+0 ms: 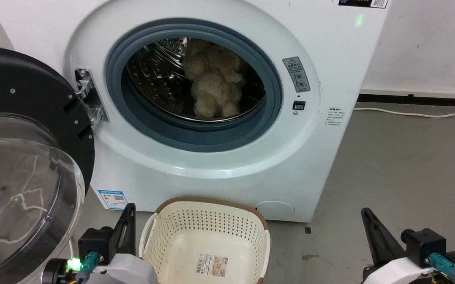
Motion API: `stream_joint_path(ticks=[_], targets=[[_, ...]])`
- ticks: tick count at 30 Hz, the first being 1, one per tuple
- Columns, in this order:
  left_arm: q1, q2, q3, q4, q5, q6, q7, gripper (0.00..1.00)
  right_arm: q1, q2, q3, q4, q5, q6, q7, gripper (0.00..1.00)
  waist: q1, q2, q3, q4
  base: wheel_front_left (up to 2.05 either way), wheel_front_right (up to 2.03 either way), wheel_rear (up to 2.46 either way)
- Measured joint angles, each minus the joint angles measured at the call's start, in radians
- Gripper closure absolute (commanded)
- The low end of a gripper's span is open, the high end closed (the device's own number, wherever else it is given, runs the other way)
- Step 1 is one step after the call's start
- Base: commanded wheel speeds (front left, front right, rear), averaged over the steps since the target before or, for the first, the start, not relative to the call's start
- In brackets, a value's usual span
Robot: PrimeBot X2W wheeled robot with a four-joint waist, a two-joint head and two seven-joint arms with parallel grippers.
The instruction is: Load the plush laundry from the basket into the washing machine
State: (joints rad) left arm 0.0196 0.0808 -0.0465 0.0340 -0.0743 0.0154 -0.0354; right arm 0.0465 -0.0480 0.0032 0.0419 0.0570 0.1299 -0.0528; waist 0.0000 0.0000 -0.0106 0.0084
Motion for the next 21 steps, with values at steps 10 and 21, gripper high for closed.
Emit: stream_joint_path(ticks=[10,21], targets=[[-0.003,-0.008,0.017,-0.012,0.026,-0.001,0.012,1.0,-0.016,0.0,0.0,-0.015,-0.022,0.0,0.017,1.0,0.0,0.0,0.004,-0.003,0.0,0.0,0.0],[-0.004,-0.02,0.032,-0.021,0.048,-0.01,0.026,1.0,-0.021,0.0,-0.001,-0.027,-0.04,0.0,0.036,1.0,0.0,0.0,0.008,-0.007,0.0,0.0,0.0]])
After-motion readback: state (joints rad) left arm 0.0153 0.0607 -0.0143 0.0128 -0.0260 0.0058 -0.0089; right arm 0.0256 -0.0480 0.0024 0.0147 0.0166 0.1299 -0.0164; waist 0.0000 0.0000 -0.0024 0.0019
